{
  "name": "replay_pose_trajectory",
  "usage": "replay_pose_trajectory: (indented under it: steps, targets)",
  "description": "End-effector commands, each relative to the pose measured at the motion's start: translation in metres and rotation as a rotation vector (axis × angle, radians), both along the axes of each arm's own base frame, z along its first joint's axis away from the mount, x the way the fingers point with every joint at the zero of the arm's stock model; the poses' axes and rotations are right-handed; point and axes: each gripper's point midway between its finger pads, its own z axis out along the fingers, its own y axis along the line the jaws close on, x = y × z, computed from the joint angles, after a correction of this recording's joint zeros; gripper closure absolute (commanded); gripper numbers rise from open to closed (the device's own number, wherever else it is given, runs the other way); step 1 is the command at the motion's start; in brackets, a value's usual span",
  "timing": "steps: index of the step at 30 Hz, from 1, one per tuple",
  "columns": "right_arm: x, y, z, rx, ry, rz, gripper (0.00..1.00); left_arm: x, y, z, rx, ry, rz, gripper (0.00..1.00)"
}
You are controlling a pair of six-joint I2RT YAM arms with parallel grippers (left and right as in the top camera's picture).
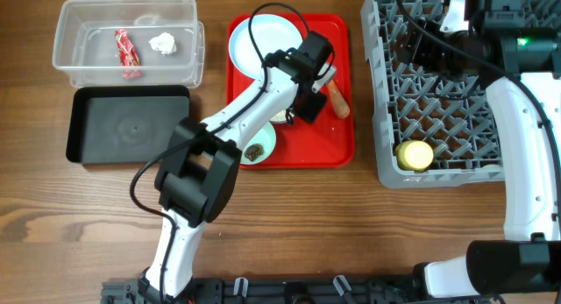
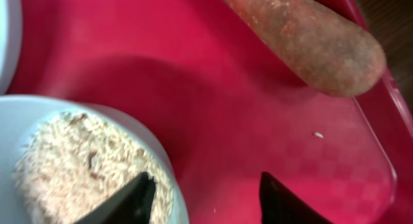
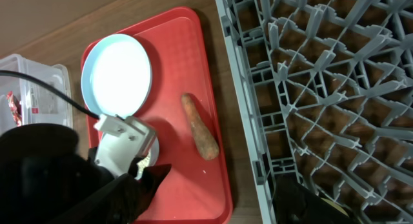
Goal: Sort waste into correct bins and load items into the dishwasher rack
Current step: 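Grasp the rim of the light-blue rice bowl with the left gripper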
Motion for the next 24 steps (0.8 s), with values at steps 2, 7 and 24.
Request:
replay_pose_trajectory:
  steps: [2,7,24]
  targets:
    - [0.002,-0.002,-0.002,-0.028,0.001,0.009,0.28,0.003,0.002,-0.020,0.040,-0.001,-0.009,0.56]
    - [0.002,-0.002,-0.002,-0.028,0.000,0.008,0.28,0.003,0.002,-0.029,0.048,0.008,-0.008,0.64]
    - [0.003,-0.003,-0.002,-0.032,-0.005,0.006,0.28,0.006,0.001,-0.018,0.038,-0.016,0.001,0.94]
